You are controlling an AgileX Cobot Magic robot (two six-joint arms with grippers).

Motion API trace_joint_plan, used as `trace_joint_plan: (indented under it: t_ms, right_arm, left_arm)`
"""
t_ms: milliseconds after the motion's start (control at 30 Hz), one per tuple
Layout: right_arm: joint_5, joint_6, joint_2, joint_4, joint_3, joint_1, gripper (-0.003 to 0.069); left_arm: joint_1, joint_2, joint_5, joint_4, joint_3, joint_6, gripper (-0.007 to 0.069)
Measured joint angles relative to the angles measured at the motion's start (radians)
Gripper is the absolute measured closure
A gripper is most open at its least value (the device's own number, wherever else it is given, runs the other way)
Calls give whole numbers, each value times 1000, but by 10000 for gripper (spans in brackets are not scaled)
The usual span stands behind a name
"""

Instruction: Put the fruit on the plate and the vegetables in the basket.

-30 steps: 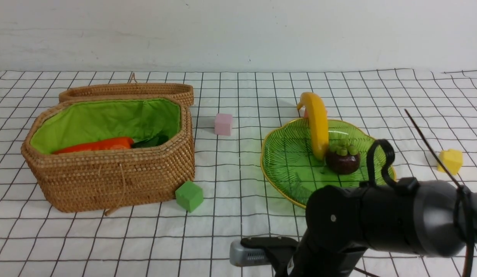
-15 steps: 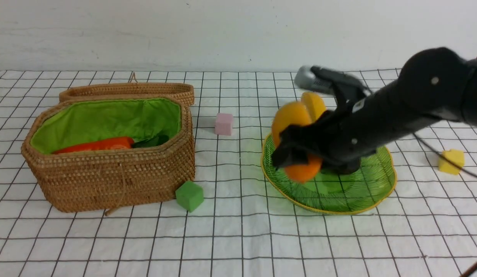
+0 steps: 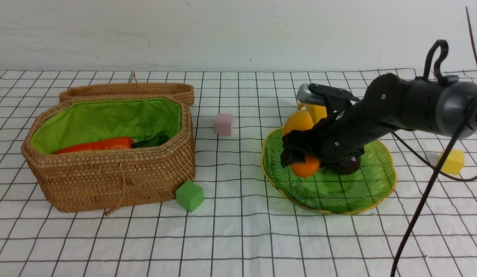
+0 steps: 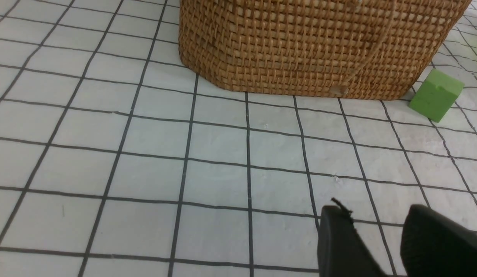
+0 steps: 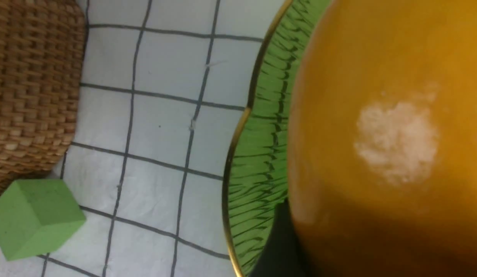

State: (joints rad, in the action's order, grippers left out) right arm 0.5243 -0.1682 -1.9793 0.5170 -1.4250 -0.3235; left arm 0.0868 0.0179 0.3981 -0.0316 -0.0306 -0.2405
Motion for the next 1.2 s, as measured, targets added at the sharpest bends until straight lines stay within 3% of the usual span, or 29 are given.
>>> trace_joint_plan:
  t_ms: [167, 333, 567, 767, 800, 833, 967, 1200]
  right_arm:
    - [33, -2, 70, -9, -1, 0, -20]
    - [103, -4, 176, -68, -5, 4, 16]
    - [311, -4, 478, -195, -7, 8, 250]
    - [535, 45, 632, -274, -8, 8, 608]
    - [543, 48, 634, -275, -8, 8, 608]
    - [621, 75, 649, -284, -8, 8, 661]
    - [714, 87, 660, -285, -8, 8, 667]
    - [723, 89, 662, -285, -8, 8, 667]
  left_arm:
    - [0, 0, 0, 0, 0, 0, 386]
    - [0, 0, 0, 0, 0, 0, 386]
    - [0, 0, 0, 0, 0, 0, 386]
    - [0, 0, 0, 0, 0, 0, 386]
    - [0, 0, 0, 0, 0, 0, 386]
    - [0, 0, 0, 0, 0, 0, 386]
    - [0, 0, 0, 0, 0, 0, 386]
    - [0, 0, 0, 0, 0, 0, 386]
